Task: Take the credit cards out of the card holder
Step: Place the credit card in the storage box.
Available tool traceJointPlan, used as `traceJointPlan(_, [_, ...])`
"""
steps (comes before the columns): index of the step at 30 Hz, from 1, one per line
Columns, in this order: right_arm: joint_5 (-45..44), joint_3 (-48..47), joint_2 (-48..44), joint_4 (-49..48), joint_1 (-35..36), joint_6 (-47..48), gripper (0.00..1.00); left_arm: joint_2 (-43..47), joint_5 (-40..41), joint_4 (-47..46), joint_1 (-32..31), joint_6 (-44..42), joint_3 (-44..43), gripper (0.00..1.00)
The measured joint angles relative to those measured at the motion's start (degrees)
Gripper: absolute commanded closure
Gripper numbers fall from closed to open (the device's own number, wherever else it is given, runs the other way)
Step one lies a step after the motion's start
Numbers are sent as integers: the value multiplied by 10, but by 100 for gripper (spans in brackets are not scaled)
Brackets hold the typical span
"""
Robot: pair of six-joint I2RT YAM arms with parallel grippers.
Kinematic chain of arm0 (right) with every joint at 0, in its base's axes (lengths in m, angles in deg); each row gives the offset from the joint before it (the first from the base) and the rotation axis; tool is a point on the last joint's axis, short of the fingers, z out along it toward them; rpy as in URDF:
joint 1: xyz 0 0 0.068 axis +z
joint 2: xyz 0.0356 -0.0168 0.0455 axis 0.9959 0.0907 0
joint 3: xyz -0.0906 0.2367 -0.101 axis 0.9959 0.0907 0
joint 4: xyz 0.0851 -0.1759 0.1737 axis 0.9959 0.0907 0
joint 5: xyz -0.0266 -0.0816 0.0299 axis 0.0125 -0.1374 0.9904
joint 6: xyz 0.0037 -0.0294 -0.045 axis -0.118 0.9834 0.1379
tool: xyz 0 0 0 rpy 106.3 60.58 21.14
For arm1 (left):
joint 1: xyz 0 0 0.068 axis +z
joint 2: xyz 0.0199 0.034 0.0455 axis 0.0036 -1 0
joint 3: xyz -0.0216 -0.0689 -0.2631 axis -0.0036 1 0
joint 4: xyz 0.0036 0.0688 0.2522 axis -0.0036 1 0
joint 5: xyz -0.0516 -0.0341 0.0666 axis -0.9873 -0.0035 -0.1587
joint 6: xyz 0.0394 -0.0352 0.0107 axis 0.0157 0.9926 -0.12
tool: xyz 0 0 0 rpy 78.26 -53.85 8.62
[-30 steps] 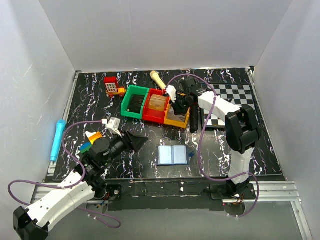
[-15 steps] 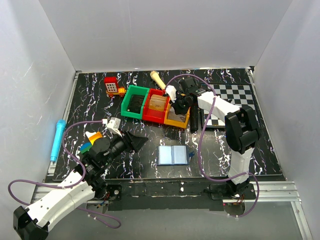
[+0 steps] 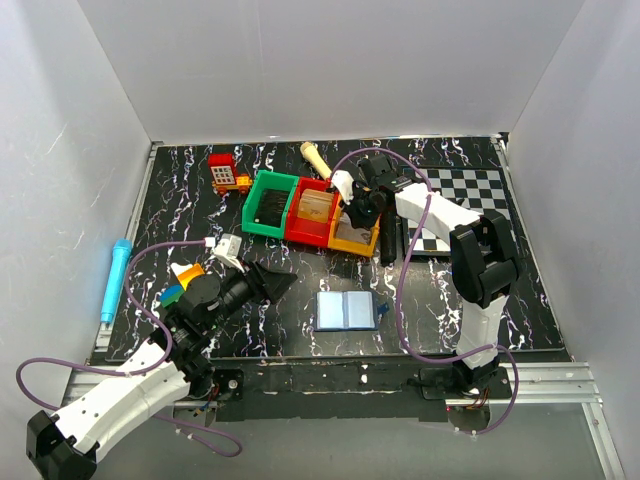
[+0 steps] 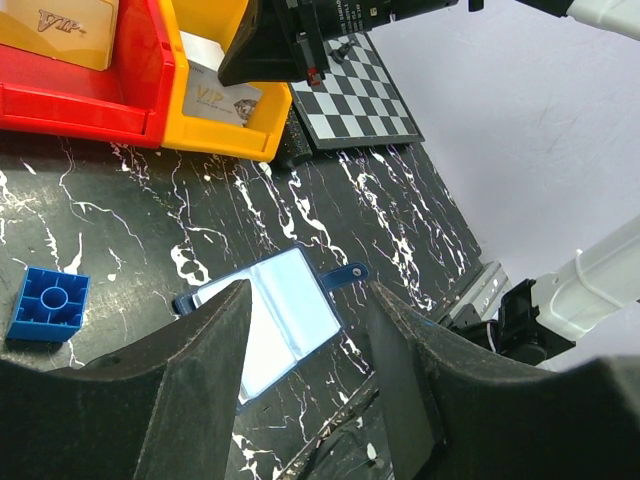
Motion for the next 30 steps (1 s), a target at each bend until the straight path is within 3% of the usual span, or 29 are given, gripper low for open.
traceJointPlan(18, [-3,-7,3,25,10,9,99,-5,-12,-6,0,3,8,51])
traceJointPlan(30, [-59,-11,12,25,16,7,99,-6,-14,-6,0,6,13,51])
